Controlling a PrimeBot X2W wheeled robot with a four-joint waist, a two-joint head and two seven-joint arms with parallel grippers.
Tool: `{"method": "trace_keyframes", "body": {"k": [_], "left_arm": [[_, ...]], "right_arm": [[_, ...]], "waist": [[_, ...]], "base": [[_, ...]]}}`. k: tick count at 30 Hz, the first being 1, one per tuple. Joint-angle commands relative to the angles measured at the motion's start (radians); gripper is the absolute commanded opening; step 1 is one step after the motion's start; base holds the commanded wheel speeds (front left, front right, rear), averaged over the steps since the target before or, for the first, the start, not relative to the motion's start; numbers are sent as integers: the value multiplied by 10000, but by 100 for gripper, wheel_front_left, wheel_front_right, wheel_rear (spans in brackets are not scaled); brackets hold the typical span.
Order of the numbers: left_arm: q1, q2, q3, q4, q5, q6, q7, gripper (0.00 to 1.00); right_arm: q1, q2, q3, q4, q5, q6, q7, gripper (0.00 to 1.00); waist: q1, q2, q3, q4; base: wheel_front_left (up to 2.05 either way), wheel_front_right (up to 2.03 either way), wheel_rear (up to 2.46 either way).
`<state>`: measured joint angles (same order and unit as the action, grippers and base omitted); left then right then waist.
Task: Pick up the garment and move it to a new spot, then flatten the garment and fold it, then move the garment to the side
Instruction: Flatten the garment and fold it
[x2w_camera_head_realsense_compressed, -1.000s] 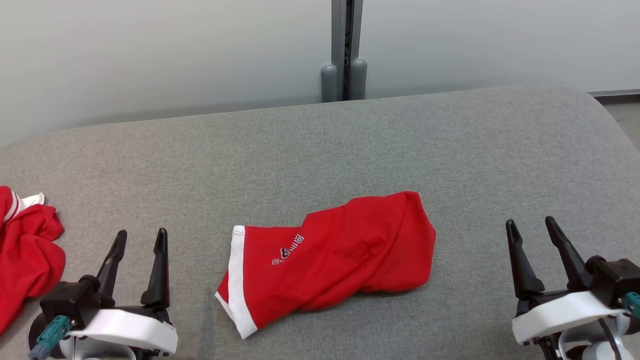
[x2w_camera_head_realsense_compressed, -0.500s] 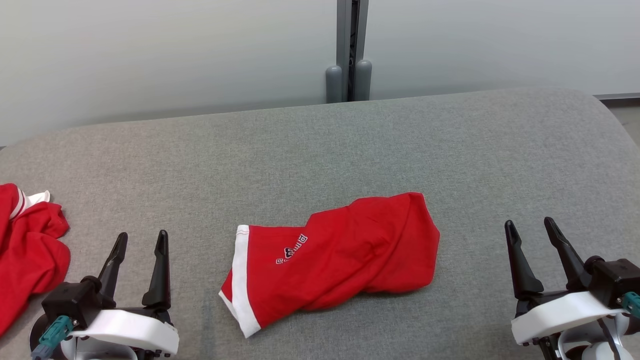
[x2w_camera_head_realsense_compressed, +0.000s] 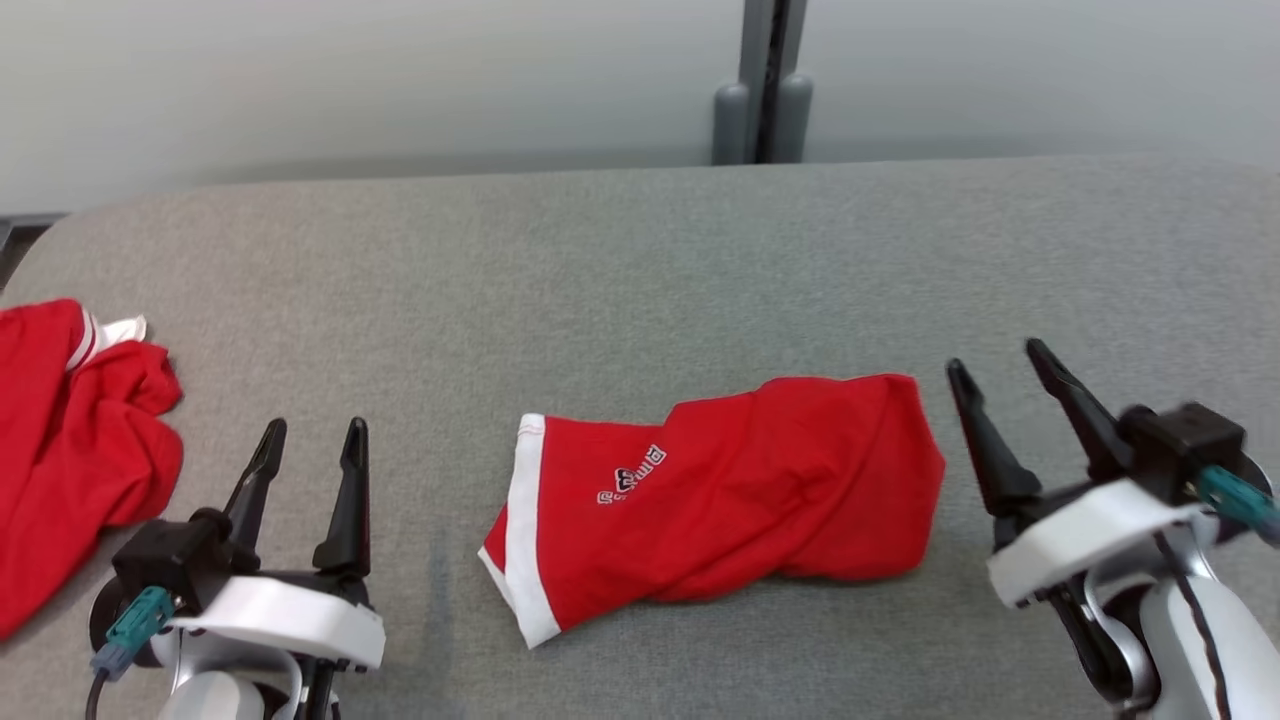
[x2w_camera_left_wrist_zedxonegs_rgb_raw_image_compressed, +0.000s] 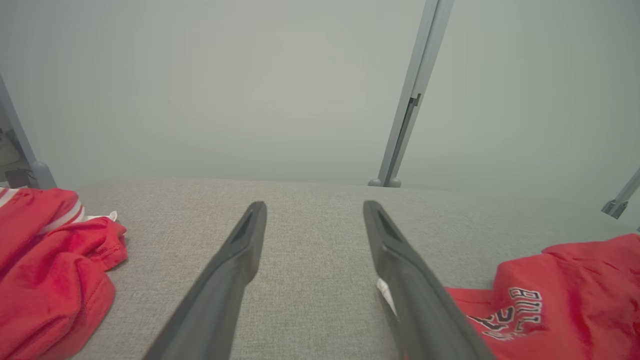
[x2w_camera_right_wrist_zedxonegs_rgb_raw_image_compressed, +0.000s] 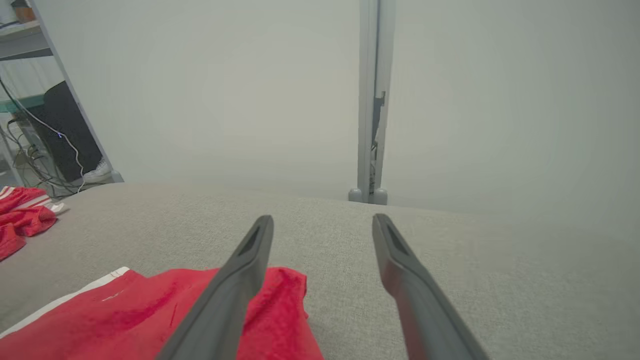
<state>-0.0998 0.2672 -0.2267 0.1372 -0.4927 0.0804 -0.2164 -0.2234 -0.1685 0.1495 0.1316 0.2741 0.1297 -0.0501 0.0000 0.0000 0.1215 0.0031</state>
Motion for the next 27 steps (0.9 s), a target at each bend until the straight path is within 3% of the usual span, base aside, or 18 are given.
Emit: {"method": "trace_keyframes", "body": {"k": [1,13,20,21,22,24,27], "left_arm": [[-289,-49,-30,33,69,-28,-78,100],[-945,-382,-116,516,167,-182,-366,100],[-1090,-448,-49,660,195,-250,-430,100],[-1141,-461,-43,676,193,-251,-442,100],[-1181,-468,-39,699,191,-273,-450,100],[-1224,-484,-22,741,202,-288,-468,100],[-1204,-519,-3,782,240,-333,-476,100]], "right_arm": [[-362,-268,326,25,163,21,233,100],[-2273,-2111,3812,943,1777,11,2839,100],[-2580,-2743,4789,1050,2808,11,4356,100],[-2602,-2798,4895,1017,3005,11,4529,95],[-2588,-2821,4984,988,3212,10,4681,44],[-2623,-2927,5059,903,3434,10,4758,0],[-2734,-2938,5030,749,3576,10,4341,0]], "waist": [[0,0,444,408],[0,0,1300,1103],[0,0,1447,1083],[0,0,1465,1074],[0,0,1476,1063],[0,0,1491,1037],[0,0,1499,996]], "base": [[0,0,0],[0,0,0],[0,0,0],[0,0,0],[0,0,0],[0,0,0],[0,0,0]]}}
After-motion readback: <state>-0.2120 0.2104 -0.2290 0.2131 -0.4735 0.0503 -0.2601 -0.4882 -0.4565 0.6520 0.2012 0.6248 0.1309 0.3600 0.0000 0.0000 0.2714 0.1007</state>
